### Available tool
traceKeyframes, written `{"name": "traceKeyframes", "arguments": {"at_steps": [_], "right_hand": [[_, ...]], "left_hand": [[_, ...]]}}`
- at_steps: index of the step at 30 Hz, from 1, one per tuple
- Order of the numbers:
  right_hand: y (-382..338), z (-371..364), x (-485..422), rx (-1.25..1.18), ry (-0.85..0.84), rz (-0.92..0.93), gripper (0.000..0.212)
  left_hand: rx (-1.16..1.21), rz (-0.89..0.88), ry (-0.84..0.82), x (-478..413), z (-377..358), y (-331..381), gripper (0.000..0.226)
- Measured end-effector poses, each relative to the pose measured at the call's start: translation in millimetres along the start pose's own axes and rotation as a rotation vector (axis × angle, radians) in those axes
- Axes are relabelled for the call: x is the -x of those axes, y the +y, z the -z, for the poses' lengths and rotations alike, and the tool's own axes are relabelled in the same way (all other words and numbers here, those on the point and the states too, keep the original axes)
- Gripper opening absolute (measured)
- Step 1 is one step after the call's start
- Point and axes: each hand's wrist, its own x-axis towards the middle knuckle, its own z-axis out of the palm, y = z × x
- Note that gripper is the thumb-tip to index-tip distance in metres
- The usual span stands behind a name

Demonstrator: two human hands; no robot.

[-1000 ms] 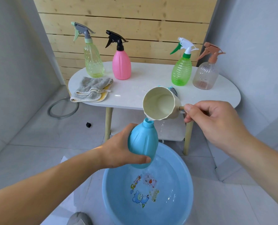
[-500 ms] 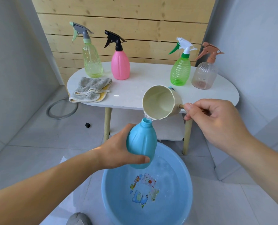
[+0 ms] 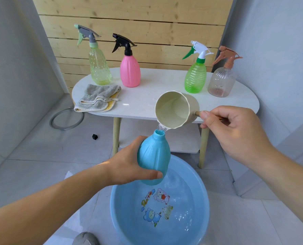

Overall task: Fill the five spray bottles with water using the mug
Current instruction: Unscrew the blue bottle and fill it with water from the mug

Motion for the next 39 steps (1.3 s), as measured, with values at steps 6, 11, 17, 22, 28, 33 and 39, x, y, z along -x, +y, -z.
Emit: {"name": "traceKeyframes", "arguments": {"at_steps": [6,11,17,22,28,33,39], "right_hand": [[2.6,-0.4,-0.1,0.009,0.016,0.024,0.023],[4.6,-1.4,0.0,0.023,0.023,0.051,0.020],[9.3,-1.1,-1.0,0.021,0.024,0.096,0.016],[12.3,-2.8,-0.9,0.033,0.023,0.142,0.023],[9.9,-3.9,-1.6,0.052,0.050,0.185,0.020],[11.7,-4.4,-2.5,0.080,0.072,0.237,0.033],[11.3,-3.9,-2.9,0.132,0.111,0.315,0.033]], "left_hand": [[0.000,0.004,0.003,0.1,-0.1,-0.4,0.096],[0.006,-0.002,0.003,0.2,-1.1,-0.7,0.096],[0.000,0.000,0.010,0.0,-1.2,-0.6,0.092],[-0.001,0.002,0.004,0.0,-1.6,-1.3,0.093],[0.007,0.008,0.004,-0.1,-1.4,-2.7,0.092],[-0.012,0.004,-0.001,0.9,-1.8,-2.2,0.091],[-0.009,0.001,0.002,0.6,-2.1,-3.0,0.089]]}}
